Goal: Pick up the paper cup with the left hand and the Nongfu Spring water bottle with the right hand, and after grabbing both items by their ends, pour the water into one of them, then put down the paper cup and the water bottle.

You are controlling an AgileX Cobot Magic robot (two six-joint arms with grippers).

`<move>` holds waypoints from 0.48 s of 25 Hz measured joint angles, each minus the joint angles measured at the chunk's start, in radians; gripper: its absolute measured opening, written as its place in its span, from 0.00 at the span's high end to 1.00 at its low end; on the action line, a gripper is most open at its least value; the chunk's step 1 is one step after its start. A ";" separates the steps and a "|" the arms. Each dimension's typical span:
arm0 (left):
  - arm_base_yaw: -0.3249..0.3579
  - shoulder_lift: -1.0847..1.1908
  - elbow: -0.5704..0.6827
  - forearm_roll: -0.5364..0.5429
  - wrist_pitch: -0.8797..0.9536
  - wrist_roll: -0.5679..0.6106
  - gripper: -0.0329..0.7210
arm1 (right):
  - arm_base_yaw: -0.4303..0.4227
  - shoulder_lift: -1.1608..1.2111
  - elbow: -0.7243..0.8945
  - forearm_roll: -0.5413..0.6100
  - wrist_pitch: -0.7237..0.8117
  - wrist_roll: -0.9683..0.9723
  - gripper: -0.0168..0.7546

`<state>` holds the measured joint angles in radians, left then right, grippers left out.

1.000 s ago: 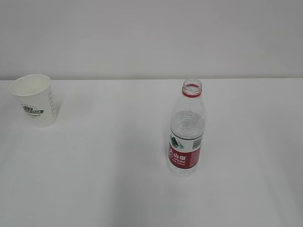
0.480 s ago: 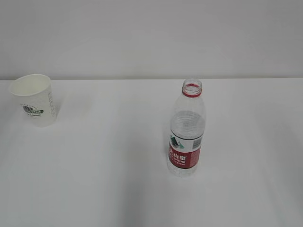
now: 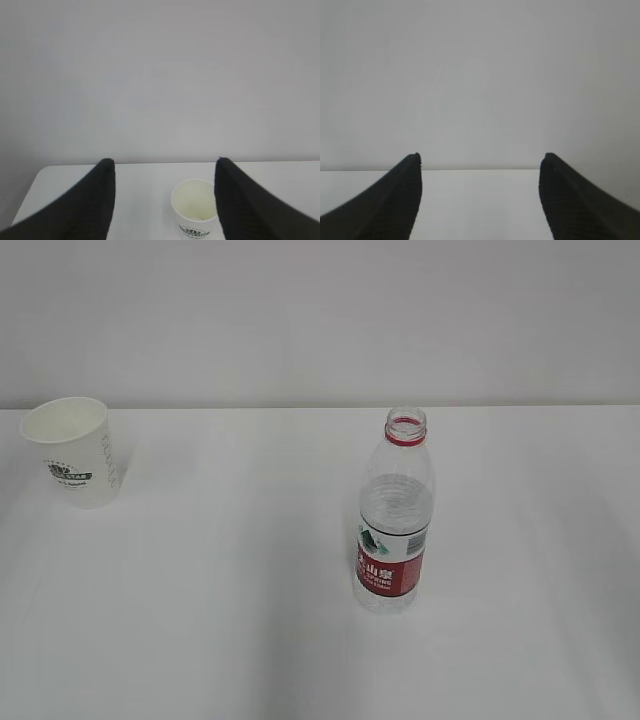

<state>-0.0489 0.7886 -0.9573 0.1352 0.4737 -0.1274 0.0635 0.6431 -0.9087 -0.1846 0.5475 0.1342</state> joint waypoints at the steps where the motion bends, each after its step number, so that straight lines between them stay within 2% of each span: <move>1: 0.000 0.008 0.000 0.012 -0.011 0.000 0.35 | 0.000 0.018 -0.004 -0.018 -0.012 0.000 0.26; 12: 0.000 0.074 0.000 0.026 -0.037 0.000 0.36 | 0.000 0.166 -0.042 -0.038 -0.108 0.004 0.27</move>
<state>-0.0489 0.8622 -0.9573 0.1608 0.4366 -0.1274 0.0635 0.8087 -0.9508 -0.2227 0.4398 0.1384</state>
